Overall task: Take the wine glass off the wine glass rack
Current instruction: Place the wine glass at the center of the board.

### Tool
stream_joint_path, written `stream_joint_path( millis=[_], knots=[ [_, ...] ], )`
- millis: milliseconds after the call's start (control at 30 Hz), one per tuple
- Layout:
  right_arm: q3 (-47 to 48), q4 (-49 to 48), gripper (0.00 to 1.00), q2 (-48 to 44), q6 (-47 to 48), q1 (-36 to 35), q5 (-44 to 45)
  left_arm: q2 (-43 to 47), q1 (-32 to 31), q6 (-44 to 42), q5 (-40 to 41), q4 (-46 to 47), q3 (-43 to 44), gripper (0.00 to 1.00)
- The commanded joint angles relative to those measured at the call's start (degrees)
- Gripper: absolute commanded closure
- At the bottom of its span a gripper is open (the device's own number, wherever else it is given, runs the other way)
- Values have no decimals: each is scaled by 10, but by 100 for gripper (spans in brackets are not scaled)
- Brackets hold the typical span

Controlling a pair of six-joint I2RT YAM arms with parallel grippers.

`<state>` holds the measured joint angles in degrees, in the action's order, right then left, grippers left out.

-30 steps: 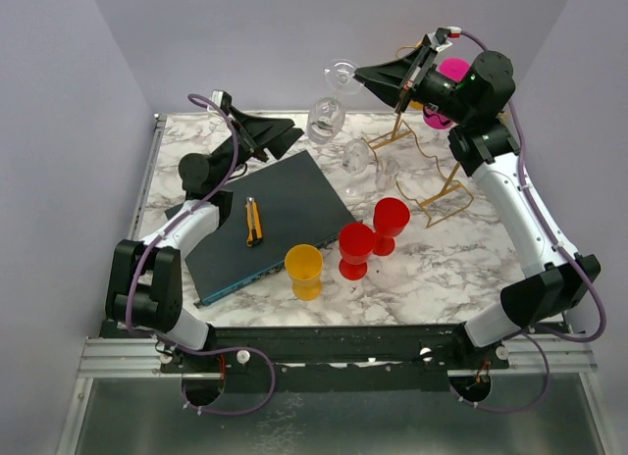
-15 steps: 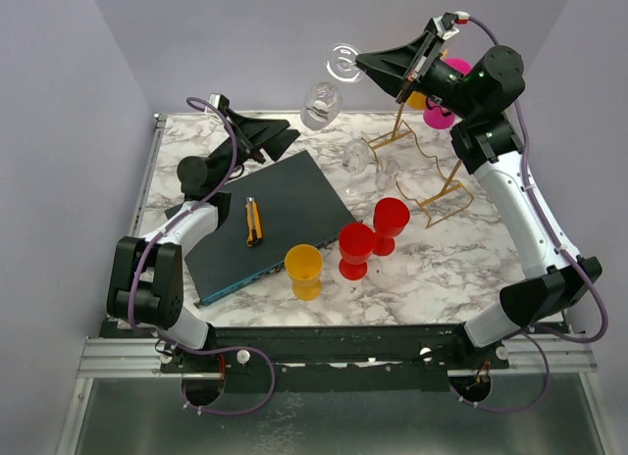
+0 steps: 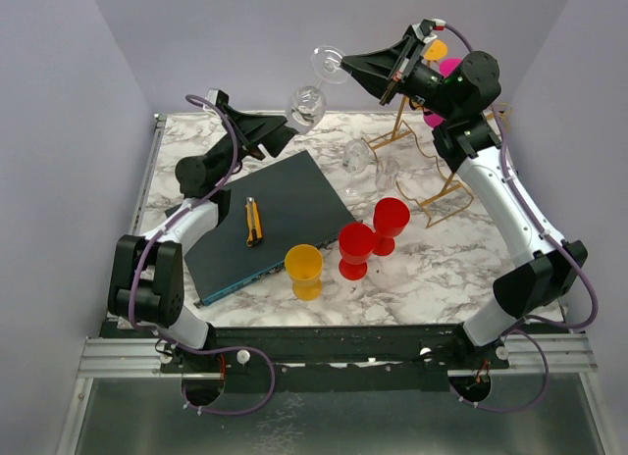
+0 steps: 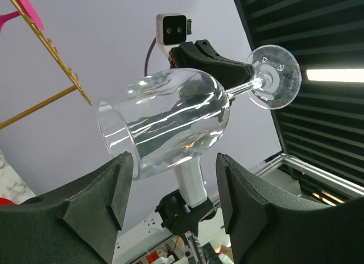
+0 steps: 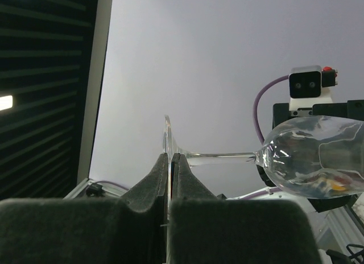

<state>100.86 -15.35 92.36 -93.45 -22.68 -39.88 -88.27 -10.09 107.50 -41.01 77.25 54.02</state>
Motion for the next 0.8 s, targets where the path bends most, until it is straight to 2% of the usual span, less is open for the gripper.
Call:
stream_joint_path(
  millis=[0,400,567,767],
  knots=[
    [-8,-77,100,2,-34,-4,2,-9,2,35,10,64,26,36],
    [-56,-137,100,15,-75,-2,3,19,2,64,45,78,40,46],
    [-84,-154,100,12,-85,3,6,34,3,67,58,74,44,55],
    [-121,-172,100,3,-91,7,9,45,3,52,59,46,57,58]
  ],
)
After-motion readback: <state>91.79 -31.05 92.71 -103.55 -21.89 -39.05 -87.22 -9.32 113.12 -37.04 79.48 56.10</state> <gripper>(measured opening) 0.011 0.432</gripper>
